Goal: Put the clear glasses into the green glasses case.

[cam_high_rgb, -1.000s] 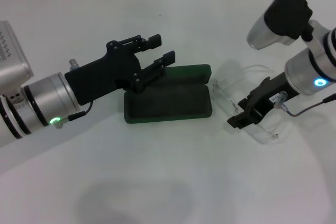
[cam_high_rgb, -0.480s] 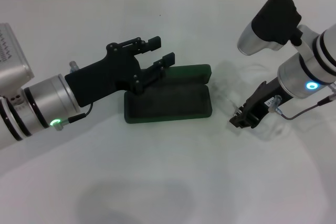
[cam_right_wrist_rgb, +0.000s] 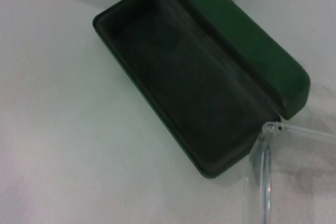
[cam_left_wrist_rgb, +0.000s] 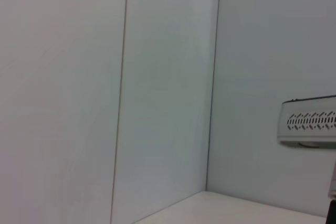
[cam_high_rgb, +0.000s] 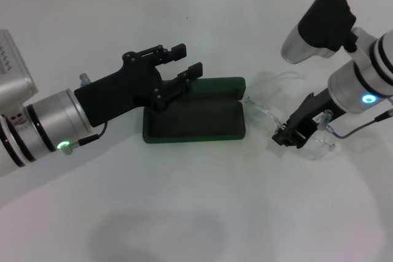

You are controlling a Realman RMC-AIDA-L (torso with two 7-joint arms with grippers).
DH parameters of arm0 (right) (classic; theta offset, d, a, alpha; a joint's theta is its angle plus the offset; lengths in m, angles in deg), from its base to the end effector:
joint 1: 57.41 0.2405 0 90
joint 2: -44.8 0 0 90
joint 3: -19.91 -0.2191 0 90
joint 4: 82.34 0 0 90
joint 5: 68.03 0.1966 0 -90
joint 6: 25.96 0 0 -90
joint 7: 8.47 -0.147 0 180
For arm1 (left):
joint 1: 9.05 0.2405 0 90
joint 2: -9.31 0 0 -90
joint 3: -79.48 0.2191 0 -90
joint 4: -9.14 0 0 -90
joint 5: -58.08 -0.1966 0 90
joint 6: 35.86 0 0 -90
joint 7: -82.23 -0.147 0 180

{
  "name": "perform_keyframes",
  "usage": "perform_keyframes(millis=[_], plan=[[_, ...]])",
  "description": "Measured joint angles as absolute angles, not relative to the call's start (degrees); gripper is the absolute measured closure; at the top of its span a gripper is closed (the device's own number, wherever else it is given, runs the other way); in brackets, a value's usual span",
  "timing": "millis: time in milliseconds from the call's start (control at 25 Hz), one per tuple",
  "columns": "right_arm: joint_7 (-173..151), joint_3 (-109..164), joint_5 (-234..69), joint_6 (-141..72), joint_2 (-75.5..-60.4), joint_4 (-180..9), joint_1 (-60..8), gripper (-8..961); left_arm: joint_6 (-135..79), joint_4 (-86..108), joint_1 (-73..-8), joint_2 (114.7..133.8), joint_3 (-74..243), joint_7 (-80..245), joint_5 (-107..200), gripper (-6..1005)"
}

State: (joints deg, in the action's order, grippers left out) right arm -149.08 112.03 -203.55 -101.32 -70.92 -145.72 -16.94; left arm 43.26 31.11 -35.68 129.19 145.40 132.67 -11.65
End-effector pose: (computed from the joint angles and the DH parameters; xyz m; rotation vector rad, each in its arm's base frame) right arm 0.1456 0.3342 -0.0346 -2.7811 0.6967 -0.4473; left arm -0.2071 0.2987 -0.0241 -2.4395 -0.3754 -1.0163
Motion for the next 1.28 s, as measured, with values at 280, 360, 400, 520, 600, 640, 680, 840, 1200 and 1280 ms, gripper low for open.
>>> perform_keyframes(millis=[280, 360, 400, 520, 600, 640, 680, 840, 1200, 1280], plan=[[-144.80, 105.03, -202.69, -105.42, -70.80, -151.91, -20.71, 818, 43.55, 31.10, -35.30, 129.19, 145.40, 132.67, -11.61, 537], [-142.28, 100.86, -200.95, -106.43, -70.93, -153.66, -22.42, 819, 43.57, 31.06, -35.06, 129.23, 145.40, 132.67, -11.61, 537], [-141.78, 100.00, -200.48, -106.52, -70.93, -153.86, -22.67, 819, 43.62, 31.05, -34.85, 129.23, 145.37, 132.65, -11.61, 538], [-137.99, 94.97, -197.29, -106.72, -70.99, -154.34, -24.30, 822, 43.71, 30.97, -34.06, 129.26, 145.10, 132.53, -11.48, 538], [-134.16, 91.38, -194.07, -106.60, -71.05, -154.27, -25.85, 825, 43.73, 30.14, -33.94, 129.35, 145.02, 131.90, -10.84, 538], [-131.78, 89.46, -192.05, -106.43, -71.08, -153.86, -26.78, 826, 43.76, 29.45, -34.06, 129.39, 145.09, 131.17, -10.03, 538], [-128.66, 87.53, -189.37, -106.25, -71.13, -153.01, -27.66, 827, 43.84, 28.59, -34.20, 129.46, 145.22, 130.28, -9.09, 538], [-113.06, 82.55, -174.83, -105.55, -71.05, -145.93, -30.08, 827, 45.12, 26.19, -34.20, 129.65, 145.39, 126.31, -5.69, 538], [-67.72, 82.60, -147.06, -106.63, -71.10, -121.60, -30.93, 826, 46.52, 23.30, -34.30, 129.37, 144.96, 126.39, 0.76, 535], [-61.33, 83.33, -146.51, -107.41, -71.12, -117.63, -29.86, 826, 47.39, 23.40, -34.31, 129.35, 144.90, 126.74, 1.24, 532]])
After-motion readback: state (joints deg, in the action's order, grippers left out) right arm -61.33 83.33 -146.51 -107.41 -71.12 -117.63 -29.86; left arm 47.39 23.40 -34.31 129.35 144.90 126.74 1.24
